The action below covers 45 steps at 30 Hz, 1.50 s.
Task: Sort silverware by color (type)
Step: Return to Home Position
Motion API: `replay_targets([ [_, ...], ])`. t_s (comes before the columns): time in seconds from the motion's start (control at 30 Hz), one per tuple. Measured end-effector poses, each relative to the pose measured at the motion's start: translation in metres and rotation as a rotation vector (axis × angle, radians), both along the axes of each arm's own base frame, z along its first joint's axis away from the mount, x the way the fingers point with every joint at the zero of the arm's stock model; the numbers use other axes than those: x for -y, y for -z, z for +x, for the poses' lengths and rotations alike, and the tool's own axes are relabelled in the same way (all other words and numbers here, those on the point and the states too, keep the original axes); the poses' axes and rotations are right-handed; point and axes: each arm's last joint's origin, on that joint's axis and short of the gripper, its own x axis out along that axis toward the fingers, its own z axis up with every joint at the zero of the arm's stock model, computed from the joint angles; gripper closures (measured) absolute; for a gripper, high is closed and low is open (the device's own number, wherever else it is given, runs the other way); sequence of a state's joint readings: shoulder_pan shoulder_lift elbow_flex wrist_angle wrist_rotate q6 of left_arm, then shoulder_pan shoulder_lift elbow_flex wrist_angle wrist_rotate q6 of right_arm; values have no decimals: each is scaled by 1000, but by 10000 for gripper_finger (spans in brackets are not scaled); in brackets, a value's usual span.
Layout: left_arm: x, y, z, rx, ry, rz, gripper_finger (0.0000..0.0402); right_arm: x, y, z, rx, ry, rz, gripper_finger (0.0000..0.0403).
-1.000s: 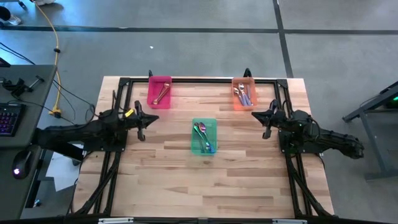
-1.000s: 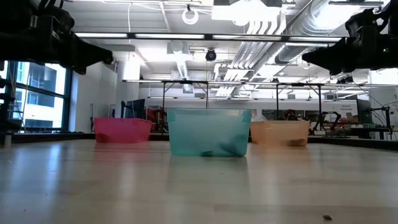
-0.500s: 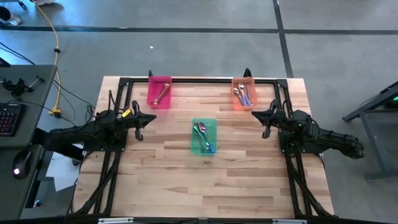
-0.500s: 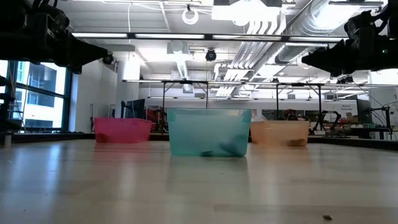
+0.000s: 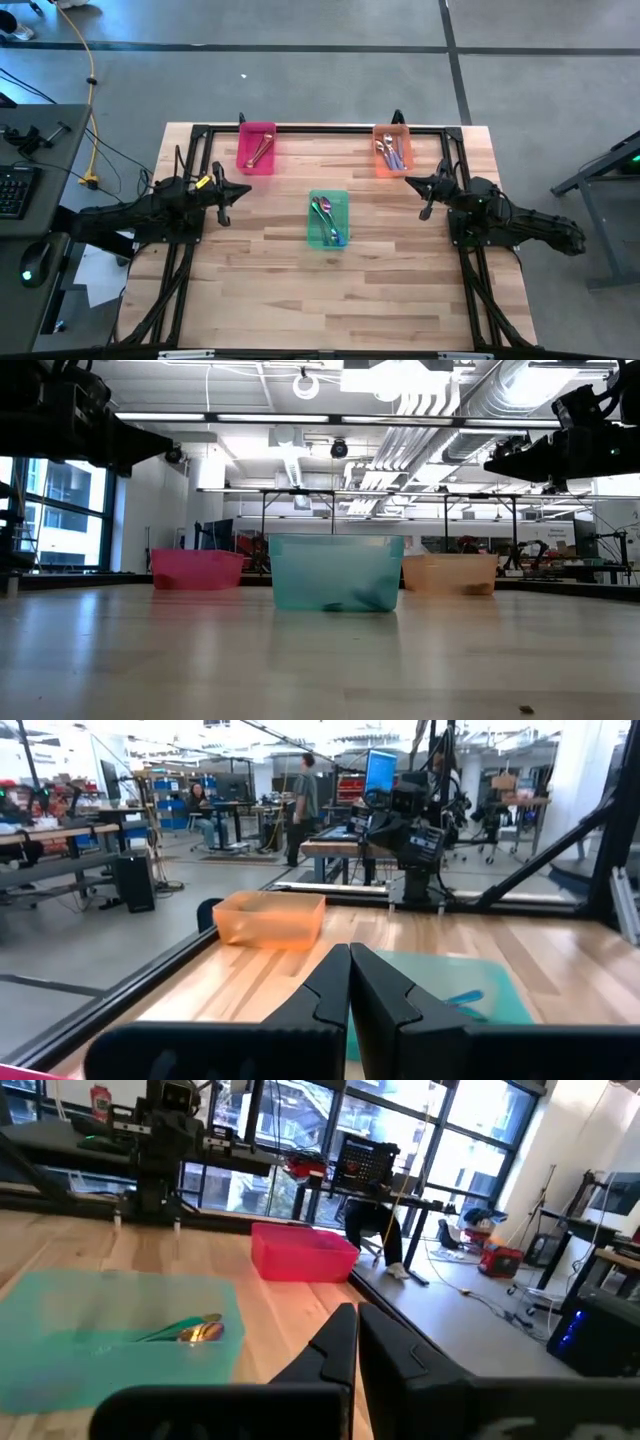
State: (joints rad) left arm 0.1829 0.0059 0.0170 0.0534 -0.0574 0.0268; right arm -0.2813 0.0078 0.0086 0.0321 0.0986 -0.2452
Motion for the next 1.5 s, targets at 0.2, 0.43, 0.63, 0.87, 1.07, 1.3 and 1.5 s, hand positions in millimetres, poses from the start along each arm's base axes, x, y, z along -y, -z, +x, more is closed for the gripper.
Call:
replay_targets([
  [0.2, -1, 1, 0, -19, -33, 27, 401, 0, 0, 0, 6, -1, 15, 403],
  [0.43, -2, 1, 0, -33, -60, 76, 401, 0, 0, 0, 10, -1, 25, 403],
  [0.63, -2, 4, 0, -60, -62, 67, 401, 0, 0, 0, 10, -1, 25, 402],
  [0.87, -2, 3, 0, -56, -62, 69, 401, 0, 0, 0, 10, -1, 25, 402],
  [1.07, -2, 3, 0, -33, -58, -15, 401, 0, 0, 0, 10, -1, 25, 402],
  [1.3, -2, 3, 0, -30, -57, -24, 401, 0, 0, 0, 10, -1, 25, 402],
  [1.5, -2, 3, 0, -30, -57, -24, 401, 0, 0, 0, 10, -1, 25, 402],
])
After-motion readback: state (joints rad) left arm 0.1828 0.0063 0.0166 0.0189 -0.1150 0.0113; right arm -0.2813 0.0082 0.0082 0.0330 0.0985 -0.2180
